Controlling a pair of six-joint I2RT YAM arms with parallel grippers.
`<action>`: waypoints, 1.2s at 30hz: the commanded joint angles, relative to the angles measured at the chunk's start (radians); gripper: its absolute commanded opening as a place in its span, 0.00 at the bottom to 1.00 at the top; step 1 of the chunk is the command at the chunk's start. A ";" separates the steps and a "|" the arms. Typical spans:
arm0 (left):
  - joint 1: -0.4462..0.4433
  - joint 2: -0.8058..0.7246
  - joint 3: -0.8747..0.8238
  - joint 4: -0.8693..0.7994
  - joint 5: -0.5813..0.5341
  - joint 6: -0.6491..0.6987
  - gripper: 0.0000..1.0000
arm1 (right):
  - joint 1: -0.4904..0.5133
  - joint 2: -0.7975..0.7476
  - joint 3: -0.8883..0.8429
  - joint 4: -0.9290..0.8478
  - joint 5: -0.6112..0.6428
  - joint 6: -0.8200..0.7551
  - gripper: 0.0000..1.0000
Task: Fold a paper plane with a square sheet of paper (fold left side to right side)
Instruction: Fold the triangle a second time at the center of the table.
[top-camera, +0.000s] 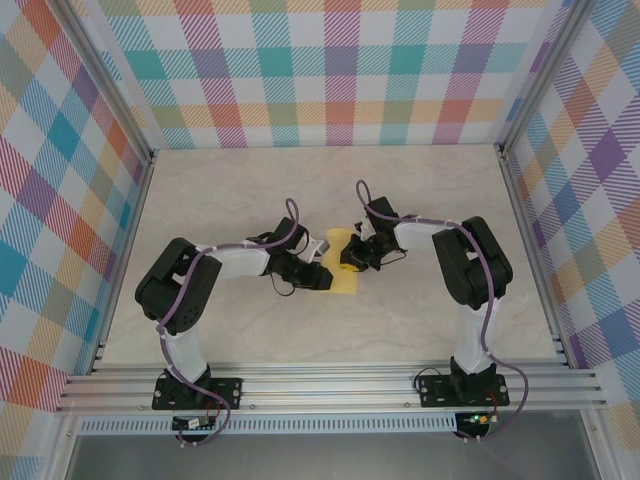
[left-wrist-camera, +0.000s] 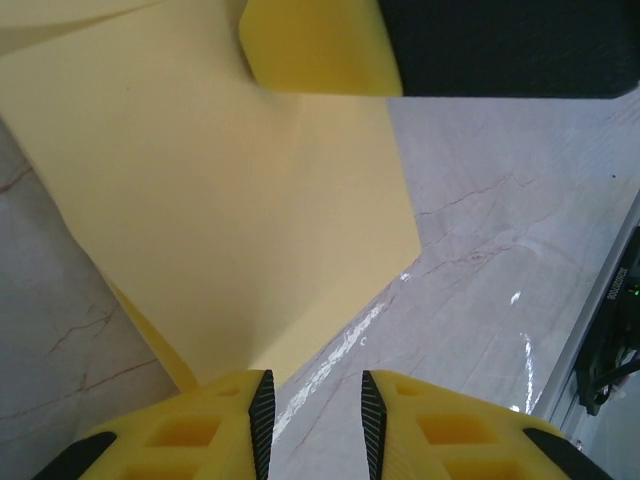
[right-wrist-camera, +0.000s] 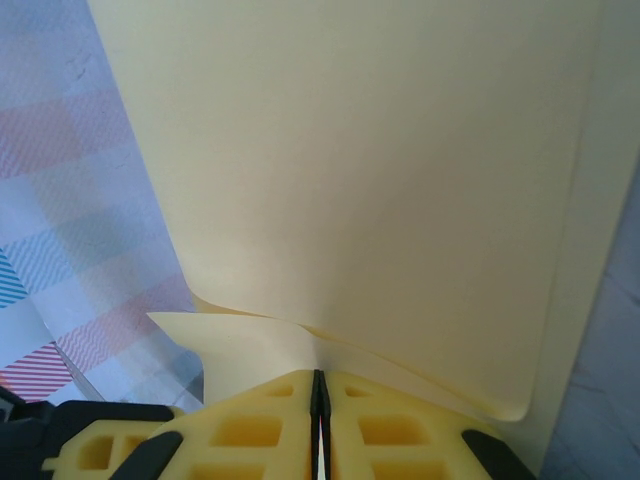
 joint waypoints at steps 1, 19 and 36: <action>0.004 0.007 0.017 -0.017 -0.012 0.014 0.31 | -0.006 0.026 0.000 -0.061 0.045 -0.032 0.10; -0.010 0.040 -0.030 -0.088 -0.152 0.045 0.19 | 0.040 -0.107 0.012 -0.110 -0.031 -0.142 0.03; -0.024 0.045 -0.017 -0.114 -0.209 0.033 0.18 | 0.117 0.008 0.068 -0.157 0.027 -0.181 0.04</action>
